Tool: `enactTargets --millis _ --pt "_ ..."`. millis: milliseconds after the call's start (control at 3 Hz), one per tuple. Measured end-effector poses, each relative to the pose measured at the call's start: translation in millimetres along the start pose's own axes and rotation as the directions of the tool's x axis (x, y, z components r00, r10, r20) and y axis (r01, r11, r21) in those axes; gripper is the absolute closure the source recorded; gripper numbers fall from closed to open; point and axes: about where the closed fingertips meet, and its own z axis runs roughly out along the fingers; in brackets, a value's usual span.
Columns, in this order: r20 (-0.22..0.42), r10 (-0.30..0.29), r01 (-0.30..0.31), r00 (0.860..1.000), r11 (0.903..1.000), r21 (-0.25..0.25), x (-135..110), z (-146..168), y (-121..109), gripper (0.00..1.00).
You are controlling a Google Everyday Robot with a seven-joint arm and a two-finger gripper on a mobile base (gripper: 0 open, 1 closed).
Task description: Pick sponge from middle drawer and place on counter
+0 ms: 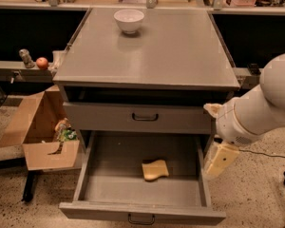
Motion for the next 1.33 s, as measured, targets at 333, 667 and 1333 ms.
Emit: enactTargets --millis 333,667,1333 --pt "0.081 0.036 -0.032 0.996 0.9985 -0.044 15.4 64.9 15.6 0.0" --pt "0.176 0.082 -0.073 0.981 0.9958 -0.054 31.6 133.3 28.6 0.0" --pt "0.299 0.163 -0.143 0.94 0.9857 -0.09 49.0 216.9 40.7 0.0"
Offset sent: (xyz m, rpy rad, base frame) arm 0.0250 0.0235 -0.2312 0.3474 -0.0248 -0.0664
